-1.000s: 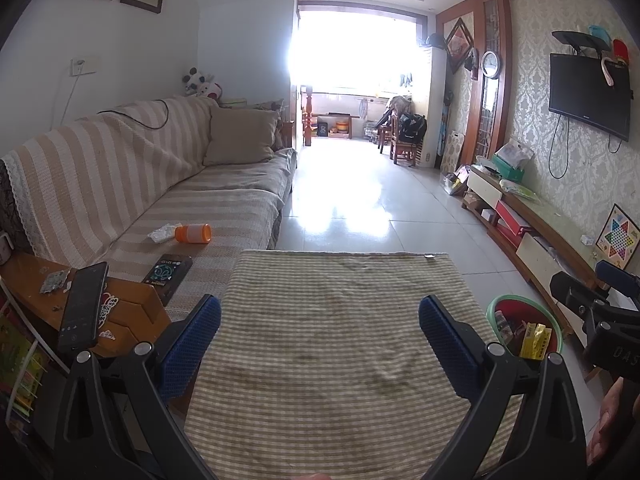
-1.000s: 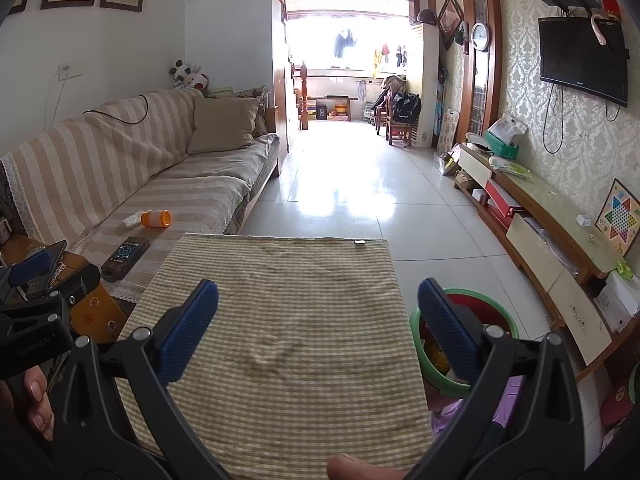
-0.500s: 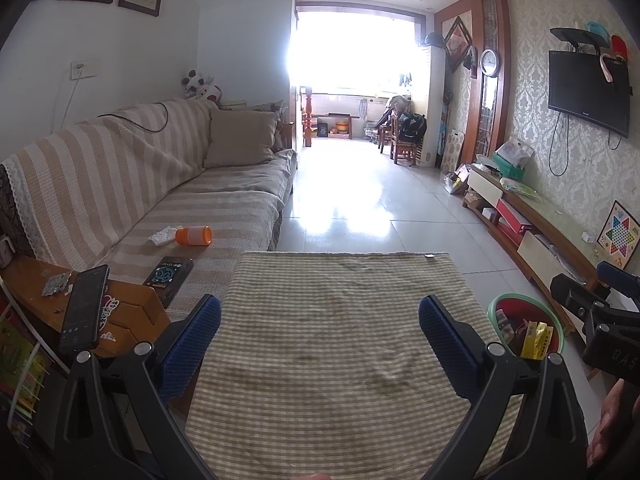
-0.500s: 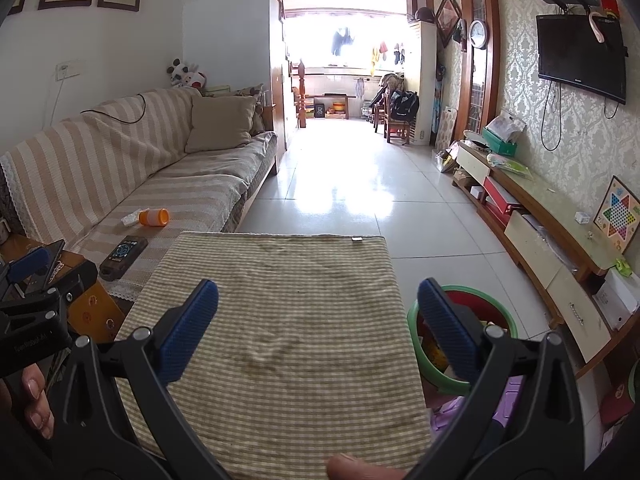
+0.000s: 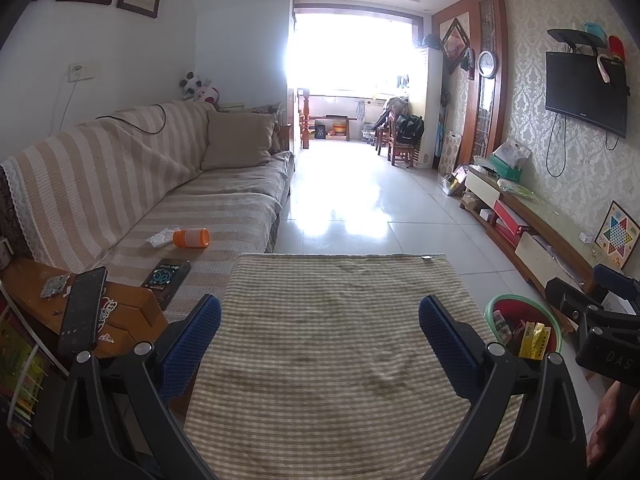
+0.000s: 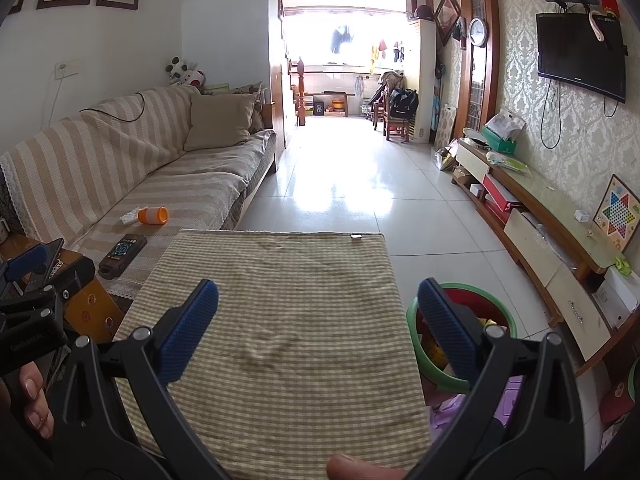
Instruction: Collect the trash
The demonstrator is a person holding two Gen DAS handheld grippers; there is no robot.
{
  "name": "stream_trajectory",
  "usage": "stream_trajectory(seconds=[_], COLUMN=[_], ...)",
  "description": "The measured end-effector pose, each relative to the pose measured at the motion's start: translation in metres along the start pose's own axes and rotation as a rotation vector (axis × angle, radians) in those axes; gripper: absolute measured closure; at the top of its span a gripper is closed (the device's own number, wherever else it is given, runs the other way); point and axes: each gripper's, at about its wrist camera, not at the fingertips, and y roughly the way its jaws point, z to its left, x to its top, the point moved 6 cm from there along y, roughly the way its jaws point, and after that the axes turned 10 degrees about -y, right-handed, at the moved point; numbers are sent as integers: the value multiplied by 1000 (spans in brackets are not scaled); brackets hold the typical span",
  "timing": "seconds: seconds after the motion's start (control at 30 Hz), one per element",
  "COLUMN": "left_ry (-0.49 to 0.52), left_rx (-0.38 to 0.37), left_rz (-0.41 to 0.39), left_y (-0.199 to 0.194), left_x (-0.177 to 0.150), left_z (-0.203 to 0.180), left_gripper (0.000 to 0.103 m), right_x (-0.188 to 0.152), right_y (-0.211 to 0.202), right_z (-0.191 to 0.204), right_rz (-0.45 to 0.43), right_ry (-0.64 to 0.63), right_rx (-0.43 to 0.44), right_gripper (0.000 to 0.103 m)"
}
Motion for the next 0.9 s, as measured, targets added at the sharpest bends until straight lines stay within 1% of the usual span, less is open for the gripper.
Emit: stream_trajectory(seconds=[0.1, 0.47, 0.9], left_ry=[11, -1, 0], left_rx=[-8, 6, 5], left_rz=[-3, 2, 5], left_y=[-1, 2, 1], left_x=[-1, 0, 0], left_z=[-3, 2, 1], left_gripper=[8, 8, 8], right_x=[0, -2, -2], right_y=[0, 0, 0], right_z=[0, -1, 0], right_rz=[-2, -1, -1], right_ry=[1, 4, 5], right_rx=[1, 0, 1], right_gripper=[5, 5, 5])
